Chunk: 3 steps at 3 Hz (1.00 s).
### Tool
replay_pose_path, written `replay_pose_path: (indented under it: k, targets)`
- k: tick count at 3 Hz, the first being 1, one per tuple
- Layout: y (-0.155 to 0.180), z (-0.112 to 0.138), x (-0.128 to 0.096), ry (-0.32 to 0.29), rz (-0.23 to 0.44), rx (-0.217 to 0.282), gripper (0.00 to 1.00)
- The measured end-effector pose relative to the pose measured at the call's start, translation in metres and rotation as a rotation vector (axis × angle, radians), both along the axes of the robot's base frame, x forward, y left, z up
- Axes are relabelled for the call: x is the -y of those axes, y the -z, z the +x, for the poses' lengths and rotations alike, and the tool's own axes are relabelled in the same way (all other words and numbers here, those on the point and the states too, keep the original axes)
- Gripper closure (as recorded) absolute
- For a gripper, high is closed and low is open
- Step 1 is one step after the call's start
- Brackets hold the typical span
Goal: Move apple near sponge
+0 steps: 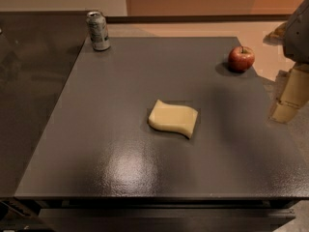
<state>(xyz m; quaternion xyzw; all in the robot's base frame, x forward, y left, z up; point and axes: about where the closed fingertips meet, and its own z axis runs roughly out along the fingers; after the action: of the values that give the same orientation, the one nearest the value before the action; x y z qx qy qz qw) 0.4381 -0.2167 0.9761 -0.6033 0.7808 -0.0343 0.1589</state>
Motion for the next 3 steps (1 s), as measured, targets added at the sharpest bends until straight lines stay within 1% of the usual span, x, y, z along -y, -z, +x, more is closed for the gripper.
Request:
replay_pose_path:
  k: [1,2,3]
  targets:
    - [0.0,0.0,0.0,0.0,0.0,0.0,0.0]
    - [-0.005,0.011,0.011,0.038,0.017,0.03,0.0]
    - [-0.005,0.038,0.031,0.089,0.07,0.064,0.0]
